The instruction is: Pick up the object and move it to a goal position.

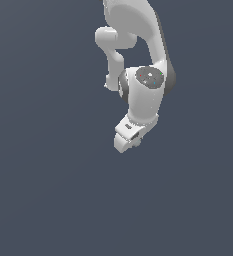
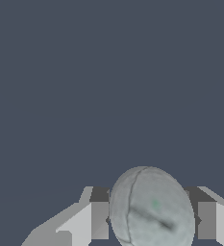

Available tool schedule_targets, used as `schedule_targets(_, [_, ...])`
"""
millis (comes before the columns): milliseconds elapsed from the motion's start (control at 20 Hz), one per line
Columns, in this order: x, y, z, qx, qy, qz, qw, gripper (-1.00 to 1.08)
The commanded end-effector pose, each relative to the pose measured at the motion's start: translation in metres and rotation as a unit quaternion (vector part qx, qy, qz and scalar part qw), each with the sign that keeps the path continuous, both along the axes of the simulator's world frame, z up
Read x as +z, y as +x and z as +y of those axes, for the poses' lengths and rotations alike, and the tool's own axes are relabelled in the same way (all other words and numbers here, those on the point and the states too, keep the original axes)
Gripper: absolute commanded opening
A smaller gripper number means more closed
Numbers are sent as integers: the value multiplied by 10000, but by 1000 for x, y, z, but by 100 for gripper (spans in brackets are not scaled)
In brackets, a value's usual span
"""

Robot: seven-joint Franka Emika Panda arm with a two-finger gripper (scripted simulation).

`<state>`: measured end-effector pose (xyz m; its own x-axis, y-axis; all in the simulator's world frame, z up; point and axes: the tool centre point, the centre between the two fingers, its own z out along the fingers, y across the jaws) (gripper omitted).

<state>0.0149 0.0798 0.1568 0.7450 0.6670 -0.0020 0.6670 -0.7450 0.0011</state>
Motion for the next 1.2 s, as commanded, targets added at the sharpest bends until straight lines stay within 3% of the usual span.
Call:
schedule_targets(0, [26,-9,4,0,-1,-3,10000,-100])
schedule_targets(650, [148,-50,23,4,7,-2,10000,-100])
schedule_targets(1150, [186,-60,29,0,12,-3,10000,-100])
